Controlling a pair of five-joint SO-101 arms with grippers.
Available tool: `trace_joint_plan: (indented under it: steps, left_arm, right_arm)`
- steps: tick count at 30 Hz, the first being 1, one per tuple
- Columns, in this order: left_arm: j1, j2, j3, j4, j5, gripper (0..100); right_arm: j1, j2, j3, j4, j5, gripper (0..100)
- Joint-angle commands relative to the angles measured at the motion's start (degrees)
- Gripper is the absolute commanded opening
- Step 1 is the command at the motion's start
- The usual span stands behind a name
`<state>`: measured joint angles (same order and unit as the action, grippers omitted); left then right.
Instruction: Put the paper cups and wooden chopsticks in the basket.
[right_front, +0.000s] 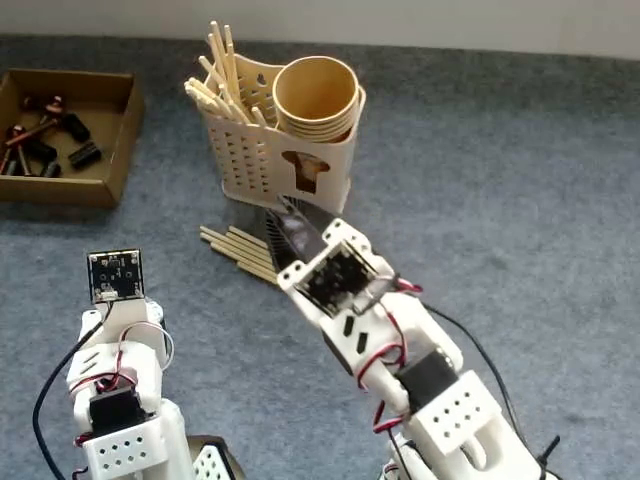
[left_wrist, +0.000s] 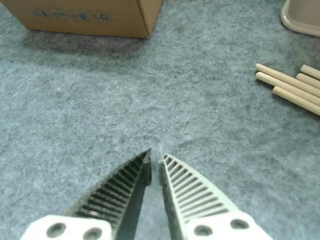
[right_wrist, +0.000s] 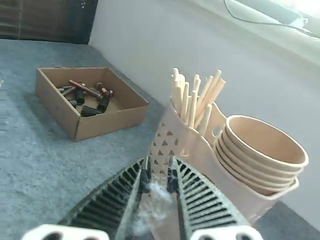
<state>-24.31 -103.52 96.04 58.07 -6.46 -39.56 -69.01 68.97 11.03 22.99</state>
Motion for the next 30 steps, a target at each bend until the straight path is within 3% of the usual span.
trace_joint_plan:
  steps: [1,17,21,25,30]
  left_arm:
    - [0.92,-0.13,1.19,0.35,-0.18,4]
    - [0.84,-0.13,1.19,0.35,-0.18,4]
    - [-0.92,-0.13,1.19,0.00,-8.53,4]
    - [-3.21,-0.13,-1.71,0.35,-14.33,4]
    - [-0.84,0.22,-5.93,0.62,-14.95,4]
  right_arm:
    - [2.59,-6.99,4.79,0.22,-0.35,7.0]
    - [3.03,-18.07,20.26,10.07,-0.44,7.0]
    - [7.78,-23.16,25.36,12.53,-0.53,7.0]
    - [17.27,-30.29,28.97,12.35,-10.02,7.0]
    - [27.91,-36.79,29.49,12.26,-24.70,7.0]
